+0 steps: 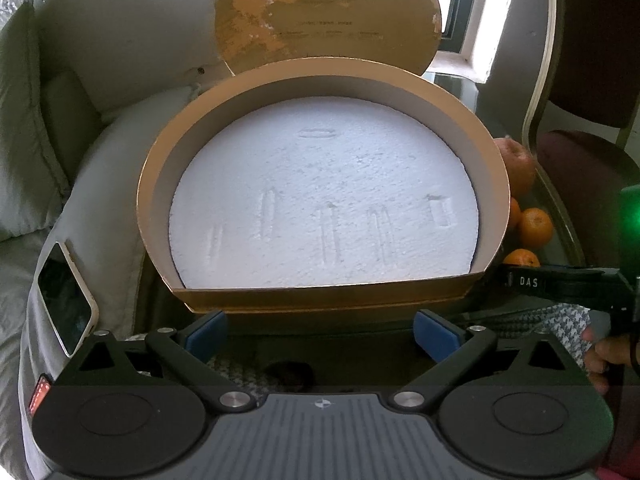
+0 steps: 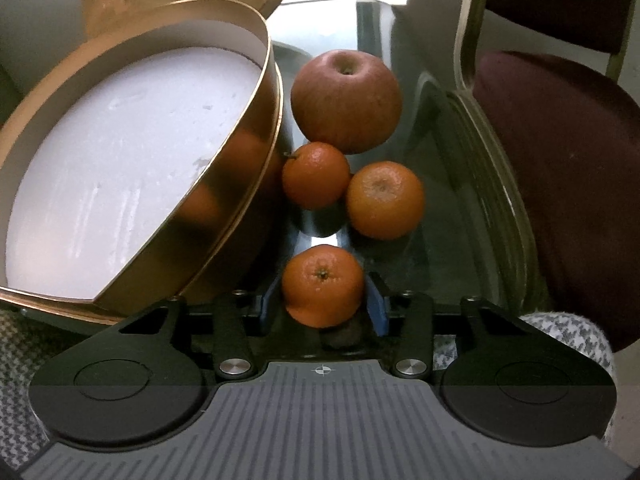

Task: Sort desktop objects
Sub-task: 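Grasp the nearest mandarin with the right gripper and lift it, then lower the mandarin onto the white foam and open the right gripper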

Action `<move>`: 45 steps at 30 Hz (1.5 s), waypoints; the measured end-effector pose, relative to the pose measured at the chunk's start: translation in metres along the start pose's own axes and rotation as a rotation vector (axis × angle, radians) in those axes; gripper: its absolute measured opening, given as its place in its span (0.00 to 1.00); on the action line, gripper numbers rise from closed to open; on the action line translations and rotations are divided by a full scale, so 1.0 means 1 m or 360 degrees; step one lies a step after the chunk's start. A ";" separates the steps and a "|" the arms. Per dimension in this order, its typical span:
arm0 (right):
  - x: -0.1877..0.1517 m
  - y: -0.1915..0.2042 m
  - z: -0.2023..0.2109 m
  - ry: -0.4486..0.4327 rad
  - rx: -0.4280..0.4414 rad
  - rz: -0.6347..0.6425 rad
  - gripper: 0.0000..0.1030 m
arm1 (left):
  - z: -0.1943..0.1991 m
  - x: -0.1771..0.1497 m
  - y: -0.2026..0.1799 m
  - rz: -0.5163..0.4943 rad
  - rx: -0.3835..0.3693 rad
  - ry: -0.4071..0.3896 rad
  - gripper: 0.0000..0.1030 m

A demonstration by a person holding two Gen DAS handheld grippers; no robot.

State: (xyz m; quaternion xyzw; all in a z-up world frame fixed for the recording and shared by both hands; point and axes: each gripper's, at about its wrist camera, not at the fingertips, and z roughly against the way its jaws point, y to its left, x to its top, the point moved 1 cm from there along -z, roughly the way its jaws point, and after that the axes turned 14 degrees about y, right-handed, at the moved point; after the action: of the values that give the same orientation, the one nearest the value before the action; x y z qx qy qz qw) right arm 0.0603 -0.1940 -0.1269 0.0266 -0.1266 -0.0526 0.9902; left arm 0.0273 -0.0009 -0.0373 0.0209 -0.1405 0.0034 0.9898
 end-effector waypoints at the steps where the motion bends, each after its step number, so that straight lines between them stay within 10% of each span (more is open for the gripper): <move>1: 0.000 -0.001 0.000 0.0002 0.0011 -0.0012 0.44 | 0.001 -0.001 0.001 0.0003 0.0000 -0.0004 0.97; 13: -0.005 -0.007 0.068 -0.0200 0.0124 -0.0095 0.44 | 0.012 -0.006 0.030 0.0149 -0.0048 -0.0072 0.97; 21: 0.017 0.061 0.111 -0.0384 0.0205 0.0186 0.44 | 0.024 -0.001 0.091 0.0334 0.0085 -0.0180 0.98; 34: 0.037 0.195 0.030 -0.0015 0.0213 0.0670 0.44 | -0.003 -0.017 0.129 0.0463 0.0042 -0.0031 0.98; 45: 0.035 0.221 -0.001 0.0161 0.0209 0.0728 0.45 | -0.011 -0.016 0.133 0.0468 0.0032 0.0005 0.98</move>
State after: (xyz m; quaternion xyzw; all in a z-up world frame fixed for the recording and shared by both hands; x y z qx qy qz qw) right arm 0.1159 0.0215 -0.1049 0.0641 -0.0827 0.1827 0.9776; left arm 0.0130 0.1329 -0.0474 0.0099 -0.1405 0.1498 0.9786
